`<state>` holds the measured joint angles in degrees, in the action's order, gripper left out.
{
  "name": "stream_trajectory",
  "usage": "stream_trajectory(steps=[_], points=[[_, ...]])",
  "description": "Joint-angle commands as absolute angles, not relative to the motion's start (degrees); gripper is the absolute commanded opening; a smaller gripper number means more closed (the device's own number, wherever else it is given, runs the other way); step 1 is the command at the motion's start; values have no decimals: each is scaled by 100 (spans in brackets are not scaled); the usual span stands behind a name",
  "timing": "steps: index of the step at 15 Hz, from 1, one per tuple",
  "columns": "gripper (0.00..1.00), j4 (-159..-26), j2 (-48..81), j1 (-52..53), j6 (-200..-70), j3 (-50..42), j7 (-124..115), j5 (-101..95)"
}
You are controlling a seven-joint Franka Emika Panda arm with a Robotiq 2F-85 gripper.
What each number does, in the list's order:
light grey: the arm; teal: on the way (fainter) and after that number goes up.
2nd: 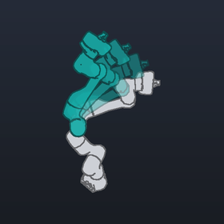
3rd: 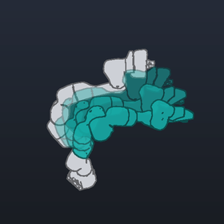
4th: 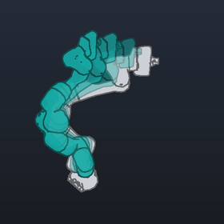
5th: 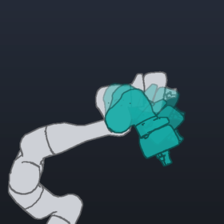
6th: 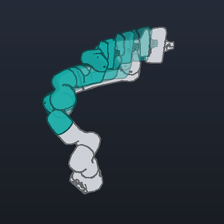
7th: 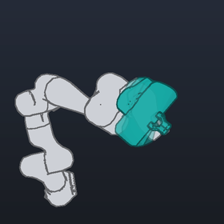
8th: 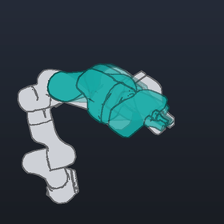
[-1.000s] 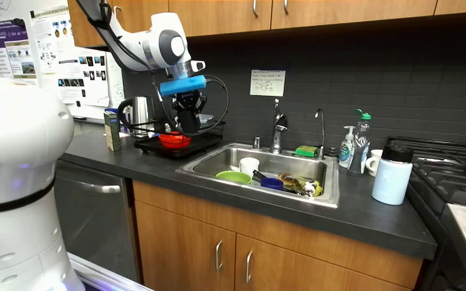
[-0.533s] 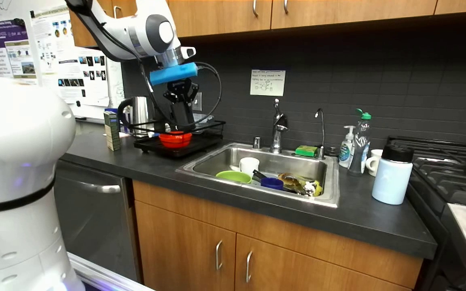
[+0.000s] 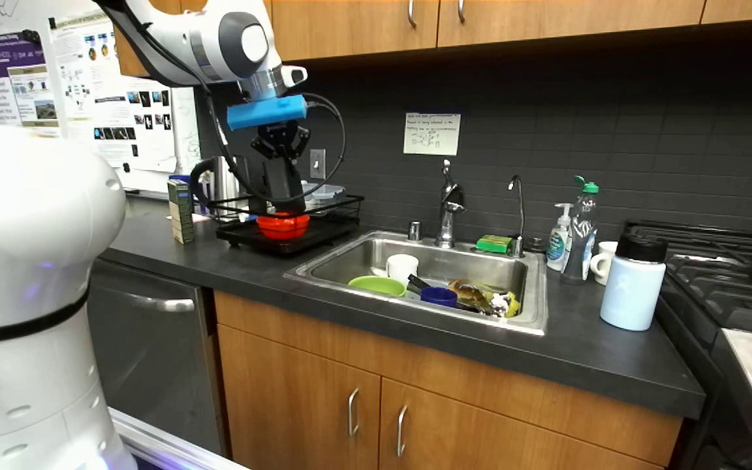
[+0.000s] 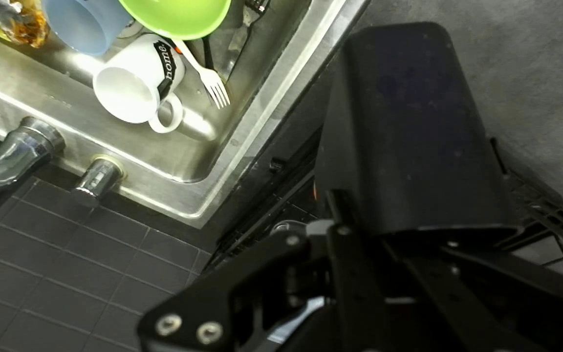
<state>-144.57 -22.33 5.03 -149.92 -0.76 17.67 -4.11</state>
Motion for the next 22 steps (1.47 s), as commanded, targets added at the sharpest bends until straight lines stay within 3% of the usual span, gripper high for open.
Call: stream_trajectory(steps=[1, 22], points=[[1, -14564, -2528, 714, -14857, -243, 1931, -100], [1, -14418, -2549, 1263, -14915, -250, 1705, 979]])
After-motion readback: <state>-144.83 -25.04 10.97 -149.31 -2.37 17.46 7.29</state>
